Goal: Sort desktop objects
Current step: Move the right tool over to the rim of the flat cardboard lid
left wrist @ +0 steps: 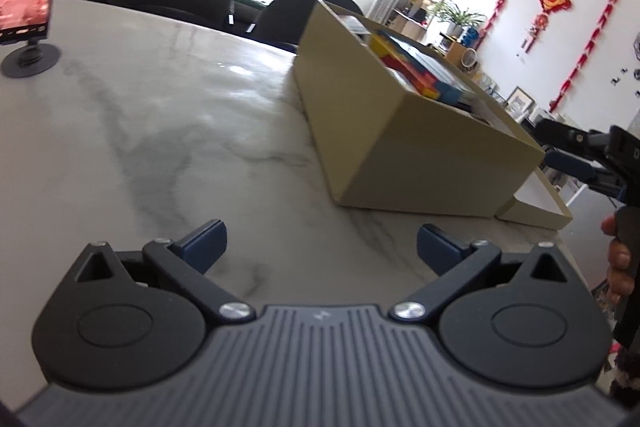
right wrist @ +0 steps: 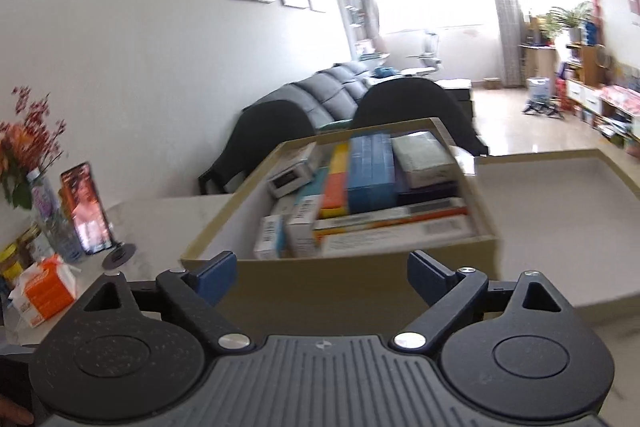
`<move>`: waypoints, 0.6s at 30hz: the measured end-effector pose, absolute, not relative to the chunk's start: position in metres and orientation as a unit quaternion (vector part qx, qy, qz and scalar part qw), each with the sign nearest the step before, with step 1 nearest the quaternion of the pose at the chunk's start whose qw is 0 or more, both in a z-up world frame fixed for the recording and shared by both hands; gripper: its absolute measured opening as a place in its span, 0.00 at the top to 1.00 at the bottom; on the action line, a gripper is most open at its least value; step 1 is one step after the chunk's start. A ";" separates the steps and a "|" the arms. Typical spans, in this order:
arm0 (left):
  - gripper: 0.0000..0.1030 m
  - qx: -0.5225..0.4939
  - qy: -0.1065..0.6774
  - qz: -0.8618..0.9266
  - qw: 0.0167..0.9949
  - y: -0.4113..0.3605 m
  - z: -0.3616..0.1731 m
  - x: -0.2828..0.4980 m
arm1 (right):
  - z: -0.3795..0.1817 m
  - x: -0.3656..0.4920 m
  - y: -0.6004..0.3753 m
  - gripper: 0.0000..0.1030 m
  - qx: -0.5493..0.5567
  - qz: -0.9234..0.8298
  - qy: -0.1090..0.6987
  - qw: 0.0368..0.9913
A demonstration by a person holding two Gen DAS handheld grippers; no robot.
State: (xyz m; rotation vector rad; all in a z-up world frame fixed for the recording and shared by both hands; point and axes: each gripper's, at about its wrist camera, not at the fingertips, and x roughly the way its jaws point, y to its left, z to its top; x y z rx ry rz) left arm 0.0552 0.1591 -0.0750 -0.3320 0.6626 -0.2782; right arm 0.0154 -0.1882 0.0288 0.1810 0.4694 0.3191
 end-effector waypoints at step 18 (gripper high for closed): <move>0.00 -0.064 0.334 -0.188 0.921 0.094 -0.087 0.080 | -0.007 -0.003 -0.300 0.05 0.154 0.024 0.252 0.955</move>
